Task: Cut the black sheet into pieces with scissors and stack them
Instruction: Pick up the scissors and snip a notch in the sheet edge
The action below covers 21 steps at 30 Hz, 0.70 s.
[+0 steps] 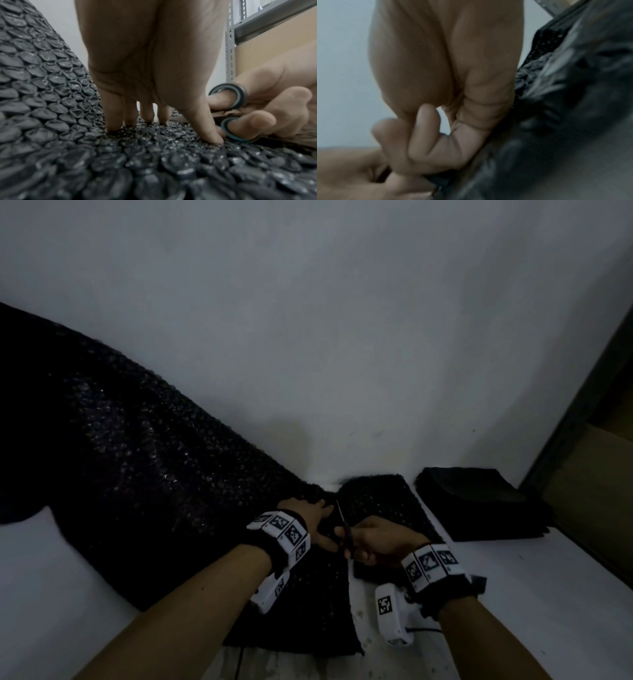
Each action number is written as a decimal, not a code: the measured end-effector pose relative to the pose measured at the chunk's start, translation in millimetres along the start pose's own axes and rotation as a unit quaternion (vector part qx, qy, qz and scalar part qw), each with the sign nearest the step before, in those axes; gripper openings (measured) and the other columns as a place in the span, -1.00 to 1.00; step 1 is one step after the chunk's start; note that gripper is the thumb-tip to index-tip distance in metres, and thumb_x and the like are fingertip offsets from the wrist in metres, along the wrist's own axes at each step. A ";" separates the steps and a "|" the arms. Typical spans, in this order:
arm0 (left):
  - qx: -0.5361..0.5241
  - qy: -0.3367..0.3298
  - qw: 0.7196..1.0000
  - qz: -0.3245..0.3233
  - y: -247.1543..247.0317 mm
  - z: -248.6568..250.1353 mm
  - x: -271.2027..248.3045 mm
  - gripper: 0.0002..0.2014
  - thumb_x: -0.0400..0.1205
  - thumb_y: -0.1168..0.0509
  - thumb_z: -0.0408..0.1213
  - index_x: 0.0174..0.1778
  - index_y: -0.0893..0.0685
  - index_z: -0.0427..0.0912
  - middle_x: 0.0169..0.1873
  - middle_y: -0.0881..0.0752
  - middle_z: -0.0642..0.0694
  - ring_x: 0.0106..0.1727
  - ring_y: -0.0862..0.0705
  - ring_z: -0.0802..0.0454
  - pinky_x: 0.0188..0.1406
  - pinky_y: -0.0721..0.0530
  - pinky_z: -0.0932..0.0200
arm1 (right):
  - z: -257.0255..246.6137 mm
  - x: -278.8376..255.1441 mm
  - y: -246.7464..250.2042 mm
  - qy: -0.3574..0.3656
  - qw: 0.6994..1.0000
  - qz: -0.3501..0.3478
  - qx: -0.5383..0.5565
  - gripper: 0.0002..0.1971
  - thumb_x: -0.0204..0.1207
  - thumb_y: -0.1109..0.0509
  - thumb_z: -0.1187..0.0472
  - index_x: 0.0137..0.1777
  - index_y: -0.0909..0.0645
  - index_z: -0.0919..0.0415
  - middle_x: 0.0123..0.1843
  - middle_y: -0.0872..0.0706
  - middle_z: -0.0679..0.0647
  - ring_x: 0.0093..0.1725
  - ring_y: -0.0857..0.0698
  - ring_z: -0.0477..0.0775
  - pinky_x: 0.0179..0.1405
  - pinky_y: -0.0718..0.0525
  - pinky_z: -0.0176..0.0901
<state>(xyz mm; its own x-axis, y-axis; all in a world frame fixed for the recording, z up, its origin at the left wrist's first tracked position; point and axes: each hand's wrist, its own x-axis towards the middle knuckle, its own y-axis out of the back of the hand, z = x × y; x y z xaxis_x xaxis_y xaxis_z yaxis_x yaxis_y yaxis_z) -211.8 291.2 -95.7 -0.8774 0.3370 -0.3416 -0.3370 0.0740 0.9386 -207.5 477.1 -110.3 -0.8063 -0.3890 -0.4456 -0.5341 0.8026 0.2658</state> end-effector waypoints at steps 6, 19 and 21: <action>-0.015 -0.011 1.000 0.000 0.1 -2.8 -3.0 -0.04 0.58 -0.25 0.38 0.77 -0.01 0.02 0.75 -0.04 -0.03 0.67 -0.27 -0.16 0.62 -0.31 -0.13 | -4.3 -1.2 2.1 -0.017 1.000 0.005 -0.002 -0.62 0.68 -0.40 -0.03 -0.30 -0.74 0.19 -0.32 -0.71 0.15 -0.54 -0.43 -0.07 -0.55 -0.37 -0.29; -0.010 -0.019 1.000 0.009 -0.1 -4.8 2.4 -0.04 0.53 -0.32 0.37 0.75 -0.12 0.00 0.74 -0.12 -0.08 0.63 -0.36 -0.19 0.55 -0.42 -0.17 | -21.9 19.5 8.2 -0.057 0.998 -0.005 -0.013 -0.63 0.66 -0.40 -0.03 -0.16 -0.70 0.31 -0.30 -0.76 0.16 -0.49 -0.51 -0.06 -0.48 -0.41 -0.29; -0.012 -0.019 1.000 0.007 0.2 -5.7 2.9 -0.04 0.54 -0.32 0.36 0.76 -0.10 0.01 0.74 -0.12 -0.08 0.63 -0.35 -0.20 0.55 -0.42 -0.18 | -20.6 22.0 7.9 -0.050 0.999 -0.001 -0.010 -0.62 0.67 -0.40 -0.01 -0.24 -0.70 0.29 -0.29 -0.76 0.18 -0.50 -0.51 -0.05 -0.49 -0.42 -0.29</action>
<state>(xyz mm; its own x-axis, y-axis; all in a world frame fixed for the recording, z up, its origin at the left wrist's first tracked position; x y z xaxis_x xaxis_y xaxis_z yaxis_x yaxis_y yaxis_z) -216.4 286.8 -96.8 -0.8684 0.3731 -0.3265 -0.3341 0.0462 0.9414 -234.7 465.6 -100.3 -0.7761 -0.3433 -0.5289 -0.5418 0.7923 0.2807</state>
